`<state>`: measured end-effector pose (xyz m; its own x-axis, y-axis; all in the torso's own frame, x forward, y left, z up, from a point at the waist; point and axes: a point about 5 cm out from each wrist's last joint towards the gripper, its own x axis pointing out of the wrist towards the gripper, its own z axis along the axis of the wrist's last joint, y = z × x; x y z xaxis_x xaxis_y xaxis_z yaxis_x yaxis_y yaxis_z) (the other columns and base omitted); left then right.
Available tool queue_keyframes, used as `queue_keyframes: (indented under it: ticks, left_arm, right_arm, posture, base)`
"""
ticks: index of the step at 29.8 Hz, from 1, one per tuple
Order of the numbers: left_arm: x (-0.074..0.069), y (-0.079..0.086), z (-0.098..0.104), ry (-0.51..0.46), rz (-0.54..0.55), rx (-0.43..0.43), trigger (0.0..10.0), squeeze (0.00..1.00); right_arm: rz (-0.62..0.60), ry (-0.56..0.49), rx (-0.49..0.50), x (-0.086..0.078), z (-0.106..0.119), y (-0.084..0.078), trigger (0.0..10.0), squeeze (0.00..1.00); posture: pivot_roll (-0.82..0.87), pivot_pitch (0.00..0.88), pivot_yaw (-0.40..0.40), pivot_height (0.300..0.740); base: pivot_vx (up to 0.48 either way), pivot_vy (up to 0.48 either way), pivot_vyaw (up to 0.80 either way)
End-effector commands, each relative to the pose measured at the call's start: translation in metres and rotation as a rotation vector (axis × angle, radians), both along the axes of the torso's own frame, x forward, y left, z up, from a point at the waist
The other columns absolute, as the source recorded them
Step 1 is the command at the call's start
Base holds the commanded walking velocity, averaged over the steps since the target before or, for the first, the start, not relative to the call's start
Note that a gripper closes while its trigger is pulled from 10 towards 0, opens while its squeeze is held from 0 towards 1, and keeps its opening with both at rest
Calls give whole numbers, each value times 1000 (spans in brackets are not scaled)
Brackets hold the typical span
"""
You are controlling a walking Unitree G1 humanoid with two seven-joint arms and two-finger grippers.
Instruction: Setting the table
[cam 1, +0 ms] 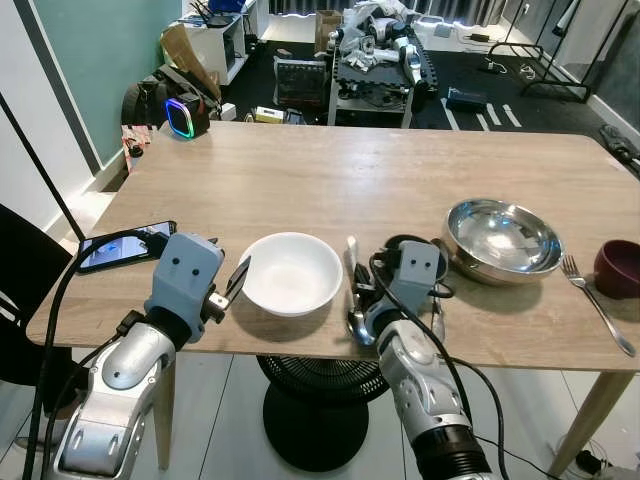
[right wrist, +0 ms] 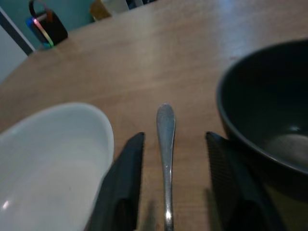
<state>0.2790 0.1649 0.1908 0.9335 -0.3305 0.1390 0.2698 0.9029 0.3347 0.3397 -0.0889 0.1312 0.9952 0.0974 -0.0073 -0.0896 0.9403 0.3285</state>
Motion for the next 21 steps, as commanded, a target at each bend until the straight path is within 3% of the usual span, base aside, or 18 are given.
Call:
queue_keyframes:
  ticks: [1, 5, 6, 7, 8, 16, 21]
  left_arm:
    - [-1, -2, -3, 16, -6, 0, 10000, 0]
    - [-1, -3, -3, 16, -13, -1, 10000, 0]
    - [-1, -3, -4, 17, -14, -1, 10000, 0]
    - [-1, -3, -4, 17, -14, -1, 10000, 0]
    - [-1, -3, -4, 18, -14, -1, 10000, 0]
    - [-1, -5, -6, 23, -22, -4, 10000, 0]
    - [0, -6, -6, 22, -24, -5, 10000, 0]
  right_arm:
    - [-1, -21, 41, -1, 5, 5, 10000, 1000]
    - [-9, -64, 51, -2, 14, -1, 10000, 1000]
    - [-12, -93, 45, -4, 19, -8, 10000, 580]
    - [-12, -93, 45, -4, 19, -8, 10000, 580]
    - [-7, -105, 41, -6, 22, -11, 10000, 0]
    - [90, -201, -115, -25, 35, -29, 10000, 0]
    - [64, -229, -163, -27, 39, -40, 10000, 0]
  posture:
    - [102, 31, 47, 740]
    - [96, 27, 48, 740]
    - [95, 27, 48, 740]
    - [95, 27, 48, 740]
    - [91, 27, 47, 740]
    - [72, 26, 45, 740]
    - [67, 24, 44, 740]
  base:
    - [0, 0, 0]
    - [0, 0, 0]
    - [0, 0, 0]
    - [0, 0, 0]
    - [0, 0, 0]
    - [0, 0, 0]
    - [0, 0, 0]
